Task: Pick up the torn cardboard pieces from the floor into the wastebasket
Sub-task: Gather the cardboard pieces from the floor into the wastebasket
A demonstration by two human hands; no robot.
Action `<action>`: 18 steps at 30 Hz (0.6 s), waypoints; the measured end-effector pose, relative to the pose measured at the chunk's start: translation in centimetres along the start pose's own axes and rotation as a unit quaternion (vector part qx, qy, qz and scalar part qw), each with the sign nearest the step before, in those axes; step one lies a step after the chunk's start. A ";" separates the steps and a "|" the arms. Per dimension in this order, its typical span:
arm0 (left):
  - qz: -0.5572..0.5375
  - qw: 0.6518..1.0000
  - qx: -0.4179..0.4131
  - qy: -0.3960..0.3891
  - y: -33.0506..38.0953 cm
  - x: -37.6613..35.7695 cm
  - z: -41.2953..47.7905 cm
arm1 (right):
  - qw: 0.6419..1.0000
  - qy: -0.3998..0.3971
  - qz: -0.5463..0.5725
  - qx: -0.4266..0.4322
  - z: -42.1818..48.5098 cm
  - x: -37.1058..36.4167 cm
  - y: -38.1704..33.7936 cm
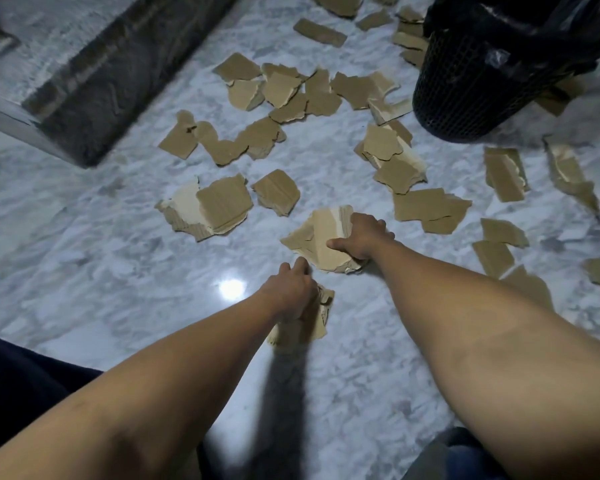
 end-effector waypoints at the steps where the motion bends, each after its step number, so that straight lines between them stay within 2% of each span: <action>1: -0.008 1.000 0.005 -0.001 0.0 -0.1 0.0 | 0.999 0.002 0.031 0.015 0.1 0.2 -0.2; 3: -0.007 1.000 0.020 0.017 -0.2 -0.1 -0.3 | 0.997 0.001 0.077 0.027 0.1 0.9 -0.5; 6: -0.007 0.998 0.041 0.048 -0.3 -0.2 -0.4 | 0.986 -0.008 0.167 -0.006 0.1 2.9 0.0; 10: -0.043 0.997 0.056 0.033 -0.4 -1.1 0.1 | 0.934 0.019 0.352 -0.066 0.6 5.0 1.5; 14: -0.087 0.994 0.062 0.010 -0.6 -1.0 0.6 | 0.902 -0.001 0.422 -0.094 1.5 4.2 1.4; 18: -0.071 0.995 0.068 0.020 -0.5 -1.0 0.9 | 0.908 -0.008 0.405 -0.109 1.6 1.3 -0.3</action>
Point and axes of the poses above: each hand's wrist, its own z-axis towards the middle knuckle, its own x-axis out of the back of the hand, y = z × x, the point moved 4 cm from there along z, towards the middle knuckle, and after that the axes turned 3 degrees about x, right-handed, at the moved point
